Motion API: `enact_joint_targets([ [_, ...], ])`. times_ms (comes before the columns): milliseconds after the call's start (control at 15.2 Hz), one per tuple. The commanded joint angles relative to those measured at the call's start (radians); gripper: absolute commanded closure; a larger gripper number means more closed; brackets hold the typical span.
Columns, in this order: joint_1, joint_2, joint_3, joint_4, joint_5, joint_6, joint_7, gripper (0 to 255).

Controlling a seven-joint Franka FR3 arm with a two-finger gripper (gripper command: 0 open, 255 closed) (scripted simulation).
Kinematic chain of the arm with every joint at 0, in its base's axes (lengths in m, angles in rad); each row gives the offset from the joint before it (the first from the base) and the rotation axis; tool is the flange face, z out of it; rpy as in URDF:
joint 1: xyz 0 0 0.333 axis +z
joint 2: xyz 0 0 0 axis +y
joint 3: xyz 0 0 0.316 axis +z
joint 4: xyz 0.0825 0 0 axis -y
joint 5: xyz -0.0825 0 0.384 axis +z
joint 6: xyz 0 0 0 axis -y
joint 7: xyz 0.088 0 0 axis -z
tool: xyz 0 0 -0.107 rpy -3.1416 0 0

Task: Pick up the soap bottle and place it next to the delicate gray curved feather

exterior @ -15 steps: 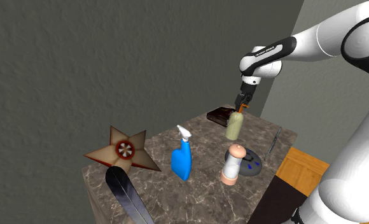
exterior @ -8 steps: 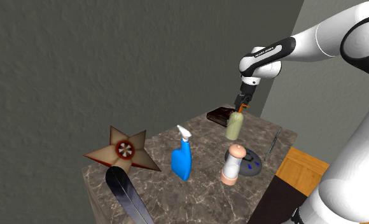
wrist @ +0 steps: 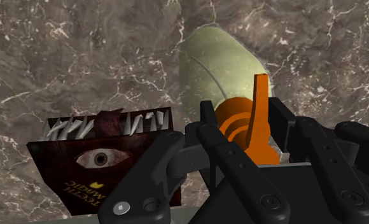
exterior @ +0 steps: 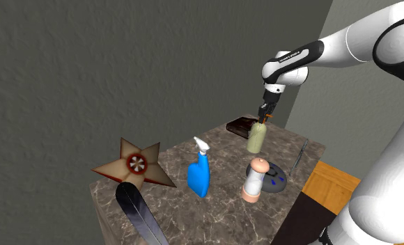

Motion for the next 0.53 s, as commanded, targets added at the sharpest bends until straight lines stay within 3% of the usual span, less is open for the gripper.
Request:
enact_joint_targets([
  [0, 0.0, 0.0, 0.0, -0.001, 0.0, 0.0, 0.0, 255],
  [462, 0.002, -0.03, 0.001, 0.049, -0.016, -0.078, 0.013, 255],
])
